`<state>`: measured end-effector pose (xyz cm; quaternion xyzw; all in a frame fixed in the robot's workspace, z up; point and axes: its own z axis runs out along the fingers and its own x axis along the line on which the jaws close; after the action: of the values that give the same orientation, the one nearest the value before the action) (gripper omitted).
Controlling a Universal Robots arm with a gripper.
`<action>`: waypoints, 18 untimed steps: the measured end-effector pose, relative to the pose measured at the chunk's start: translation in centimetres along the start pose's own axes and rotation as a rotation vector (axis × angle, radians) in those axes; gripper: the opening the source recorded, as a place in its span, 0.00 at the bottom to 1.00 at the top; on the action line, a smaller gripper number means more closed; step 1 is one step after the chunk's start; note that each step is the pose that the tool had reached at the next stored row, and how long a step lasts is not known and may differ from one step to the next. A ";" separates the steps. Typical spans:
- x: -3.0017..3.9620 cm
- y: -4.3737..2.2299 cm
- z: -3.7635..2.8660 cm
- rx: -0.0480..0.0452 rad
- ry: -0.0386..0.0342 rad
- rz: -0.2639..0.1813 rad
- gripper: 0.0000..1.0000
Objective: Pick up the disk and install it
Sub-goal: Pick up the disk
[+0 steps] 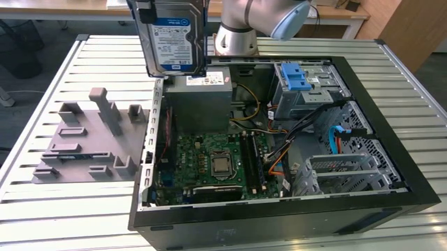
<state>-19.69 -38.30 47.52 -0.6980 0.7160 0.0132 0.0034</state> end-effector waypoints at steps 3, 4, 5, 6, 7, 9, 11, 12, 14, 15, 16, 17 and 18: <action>-0.01 -0.56 -0.01 0.0000 0.0000 0.000 0.36; -0.02 -0.75 -0.01 0.0000 0.0000 0.000 0.36; -0.02 -0.96 -0.01 0.0000 0.0000 0.000 0.36; -0.03 -1.15 -0.01 0.0000 0.0000 0.000 0.36; -0.03 -1.34 -0.02 0.0000 0.0000 0.000 0.36; -0.04 -1.73 -0.02 -0.0001 0.0000 0.000 0.36; -0.05 -2.12 -0.03 -0.0001 0.0001 0.000 0.36; -0.06 -2.32 -0.03 0.0000 0.0000 0.000 0.36; -0.07 -2.73 -0.04 0.0000 0.0001 0.000 0.36; -0.07 -2.92 -0.04 -0.0001 0.0001 0.000 0.36; -0.08 -3.11 -0.04 -0.0001 0.0000 0.000 0.36; -0.08 -3.30 -0.04 -0.0001 0.0000 0.000 0.36; -0.09 -3.49 -0.05 -0.0001 0.0000 0.000 0.36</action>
<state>-16.20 -38.31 47.52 -0.6980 0.7159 0.0132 0.0034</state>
